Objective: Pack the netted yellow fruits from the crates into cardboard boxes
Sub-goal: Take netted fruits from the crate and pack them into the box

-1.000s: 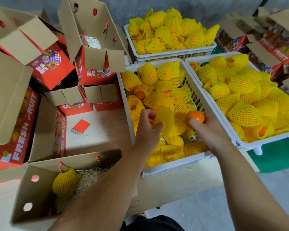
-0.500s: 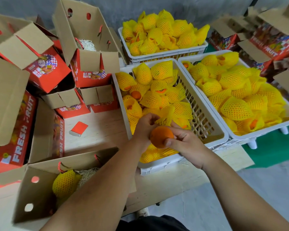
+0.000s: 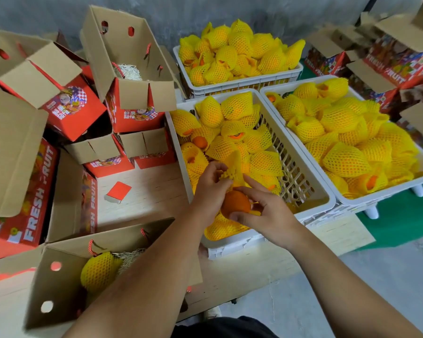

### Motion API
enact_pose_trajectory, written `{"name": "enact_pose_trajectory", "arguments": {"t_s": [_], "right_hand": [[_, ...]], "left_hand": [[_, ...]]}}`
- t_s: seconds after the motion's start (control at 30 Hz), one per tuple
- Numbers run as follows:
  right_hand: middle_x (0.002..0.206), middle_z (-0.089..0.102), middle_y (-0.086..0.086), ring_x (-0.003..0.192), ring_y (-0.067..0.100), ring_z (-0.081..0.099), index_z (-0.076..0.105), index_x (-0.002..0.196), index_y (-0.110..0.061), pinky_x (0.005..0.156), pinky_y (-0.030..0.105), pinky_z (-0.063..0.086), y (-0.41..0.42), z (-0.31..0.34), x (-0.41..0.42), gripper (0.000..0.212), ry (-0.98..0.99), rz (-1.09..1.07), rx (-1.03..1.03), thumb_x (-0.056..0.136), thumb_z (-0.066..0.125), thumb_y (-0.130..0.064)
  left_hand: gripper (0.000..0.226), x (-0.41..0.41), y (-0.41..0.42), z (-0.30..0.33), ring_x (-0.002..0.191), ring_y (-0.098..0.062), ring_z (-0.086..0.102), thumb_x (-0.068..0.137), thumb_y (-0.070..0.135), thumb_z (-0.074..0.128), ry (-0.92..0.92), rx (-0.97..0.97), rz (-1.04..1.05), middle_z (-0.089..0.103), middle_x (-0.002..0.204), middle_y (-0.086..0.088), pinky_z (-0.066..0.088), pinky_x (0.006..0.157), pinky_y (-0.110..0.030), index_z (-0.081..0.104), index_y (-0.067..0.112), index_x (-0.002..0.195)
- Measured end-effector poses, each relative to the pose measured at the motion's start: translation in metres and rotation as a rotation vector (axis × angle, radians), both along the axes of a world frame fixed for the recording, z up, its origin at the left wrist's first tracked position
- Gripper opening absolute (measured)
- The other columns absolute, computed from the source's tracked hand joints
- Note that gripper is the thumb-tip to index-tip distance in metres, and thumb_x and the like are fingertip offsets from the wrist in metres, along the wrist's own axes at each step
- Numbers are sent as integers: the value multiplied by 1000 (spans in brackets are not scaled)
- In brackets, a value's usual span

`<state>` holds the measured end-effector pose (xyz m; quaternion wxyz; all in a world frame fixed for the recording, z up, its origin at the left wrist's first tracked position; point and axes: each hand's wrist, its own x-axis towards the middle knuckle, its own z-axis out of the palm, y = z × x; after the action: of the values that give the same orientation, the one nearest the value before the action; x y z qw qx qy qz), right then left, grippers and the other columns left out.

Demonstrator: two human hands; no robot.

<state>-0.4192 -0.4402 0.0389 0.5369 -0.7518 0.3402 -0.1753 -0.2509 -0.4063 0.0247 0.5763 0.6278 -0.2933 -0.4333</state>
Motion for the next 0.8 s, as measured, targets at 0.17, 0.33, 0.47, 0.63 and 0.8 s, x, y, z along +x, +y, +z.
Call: {"name": "enact_pose_trajectory", "arguments": {"t_s": [0.17,0.33,0.47,0.63,0.8], "right_hand": [[112,66,-18,100,6,64,63,122,-40,82,34,57,4,-5,4,54,-51,-307,-18,74,85,-52],[113,45,-15,121,25,41,46,125,-42,80,39,52,6,-5,20,72,-77,-649,-44,68,83,-67],[116,40,-6,119,26,34,52,129,-36,93,44,41,4,-3,27,79,82,-672,-155,66,68,-81],[109,36,-3,98,18,50,49,113,-30,75,22,42,1,3,30,67,28,-635,-90,69,62,-79],[125,37,0,108,15,55,51,125,-35,91,29,50,8,2,38,62,-86,-550,67,78,67,-72]], "left_hand": [[34,-1,-1,-1,87,-18,62,91,2,63,-185,-35,36,65,106,-15,54,75,-39,66,35,96],[20,-4,5,2,71,-2,49,90,20,65,-262,-130,-42,60,88,-1,42,60,-19,64,39,95],[11,-3,10,4,82,-9,56,91,32,65,-196,-114,-128,64,95,-8,50,71,-33,64,37,101],[4,-13,21,2,65,-8,42,101,34,64,-200,-160,-154,46,69,12,36,56,-27,64,33,96],[7,-28,38,6,69,-4,44,102,34,61,-223,-209,-37,49,75,17,38,61,-19,58,28,100]]}}
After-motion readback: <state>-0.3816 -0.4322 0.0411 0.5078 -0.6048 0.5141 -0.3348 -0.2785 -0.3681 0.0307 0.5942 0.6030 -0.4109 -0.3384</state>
